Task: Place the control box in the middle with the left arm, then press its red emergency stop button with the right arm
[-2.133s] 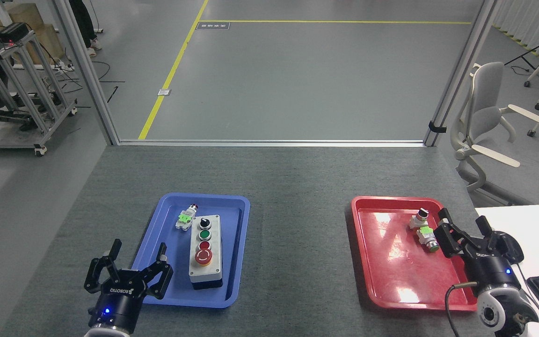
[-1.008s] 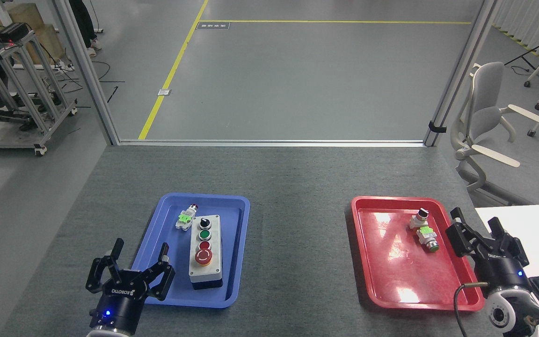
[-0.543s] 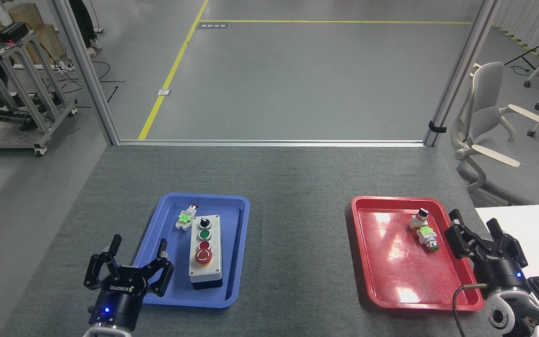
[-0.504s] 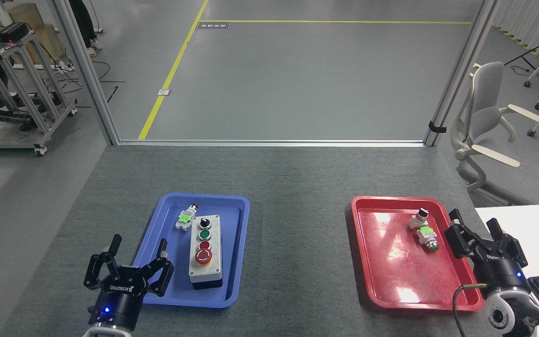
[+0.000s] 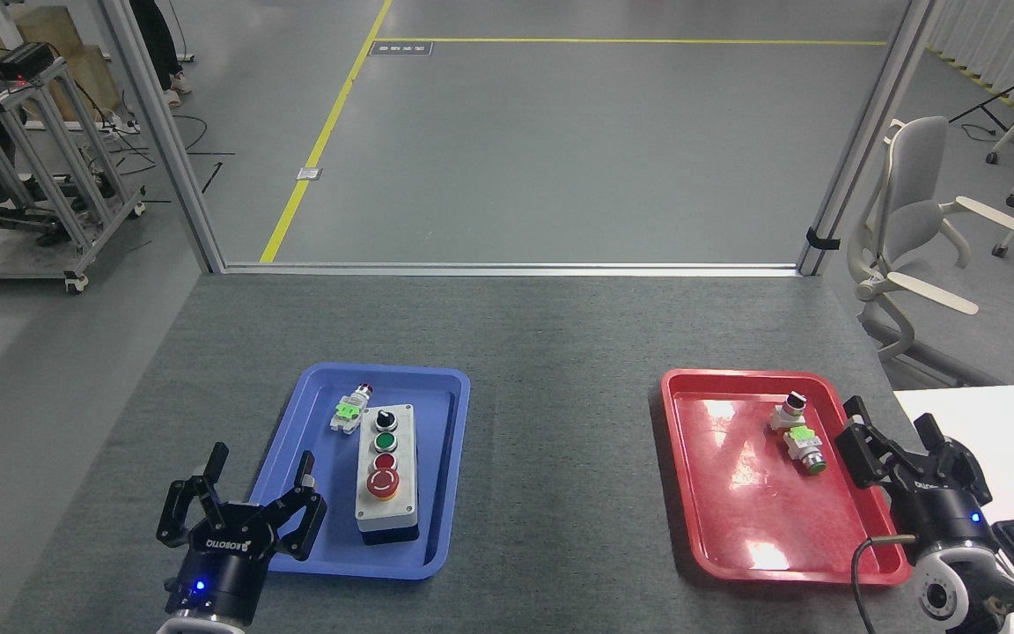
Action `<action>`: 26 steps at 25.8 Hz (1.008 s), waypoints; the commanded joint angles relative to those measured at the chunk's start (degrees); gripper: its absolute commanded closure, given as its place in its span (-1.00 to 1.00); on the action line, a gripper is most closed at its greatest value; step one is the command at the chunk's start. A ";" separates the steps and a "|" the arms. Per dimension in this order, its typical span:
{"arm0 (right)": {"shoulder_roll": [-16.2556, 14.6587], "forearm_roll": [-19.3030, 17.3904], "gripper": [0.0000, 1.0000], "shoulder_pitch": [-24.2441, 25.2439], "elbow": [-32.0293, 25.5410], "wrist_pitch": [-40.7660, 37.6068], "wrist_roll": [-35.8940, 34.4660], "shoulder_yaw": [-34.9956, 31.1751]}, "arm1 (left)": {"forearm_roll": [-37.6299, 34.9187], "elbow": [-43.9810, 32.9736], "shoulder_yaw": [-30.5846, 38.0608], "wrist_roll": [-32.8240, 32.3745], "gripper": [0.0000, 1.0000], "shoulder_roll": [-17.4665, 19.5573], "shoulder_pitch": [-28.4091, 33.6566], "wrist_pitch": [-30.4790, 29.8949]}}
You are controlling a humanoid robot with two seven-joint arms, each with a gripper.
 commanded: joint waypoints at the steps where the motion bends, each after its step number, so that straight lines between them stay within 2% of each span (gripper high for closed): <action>1: 0.00 0.07 -0.99 0.00 -0.01 0.10 0.02 -0.09 | 0.00 -0.14 0.00 -0.03 -0.98 -0.07 -0.01 -0.06; 26: -0.18 -0.11 -0.99 -0.35 0.26 0.02 -0.06 -0.09 | 0.09 0.03 0.00 -0.03 -0.98 -0.86 0.08 0.03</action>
